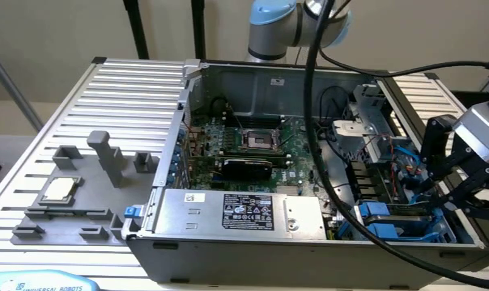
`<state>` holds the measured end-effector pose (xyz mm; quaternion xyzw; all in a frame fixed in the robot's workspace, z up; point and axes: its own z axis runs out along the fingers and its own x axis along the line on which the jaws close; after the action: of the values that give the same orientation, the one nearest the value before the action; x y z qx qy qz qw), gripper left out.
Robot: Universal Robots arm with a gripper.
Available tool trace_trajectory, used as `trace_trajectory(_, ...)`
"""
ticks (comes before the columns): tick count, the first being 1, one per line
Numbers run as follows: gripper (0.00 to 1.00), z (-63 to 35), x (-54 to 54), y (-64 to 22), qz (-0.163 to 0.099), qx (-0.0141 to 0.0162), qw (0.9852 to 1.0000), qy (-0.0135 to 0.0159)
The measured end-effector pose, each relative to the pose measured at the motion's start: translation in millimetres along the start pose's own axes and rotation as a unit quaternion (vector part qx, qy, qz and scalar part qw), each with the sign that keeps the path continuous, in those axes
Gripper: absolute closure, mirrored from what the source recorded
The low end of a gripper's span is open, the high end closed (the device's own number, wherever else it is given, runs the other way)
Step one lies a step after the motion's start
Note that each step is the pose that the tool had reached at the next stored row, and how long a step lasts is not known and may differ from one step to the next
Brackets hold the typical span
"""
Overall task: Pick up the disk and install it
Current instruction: 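Insert the first disk wire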
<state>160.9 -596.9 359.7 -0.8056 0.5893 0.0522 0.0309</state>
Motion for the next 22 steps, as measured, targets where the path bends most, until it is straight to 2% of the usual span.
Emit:
trace_trajectory(1, 0.69, -0.2, 1.2, -0.5, 0.000, 0.0000, 1.0000, 0.0000)
trace_trajectory(2, 0.63, -0.3, 2.5, -1.4, -0.001, 0.0000, 1.0000, -0.0001)
trace_trajectory(8, 0.63, -0.1, 7.8, -8.7, -0.003, -0.0002, 1.0000, -0.0005)
trace_trajectory(21, 0.63, 9.4, 9.2, -9.4, -0.011, -0.0010, 0.9999, -0.0010)
trace_trajectory(22, 0.65, 9.7, 9.2, -9.4, -0.012, -0.0011, 0.9999, -0.0010)
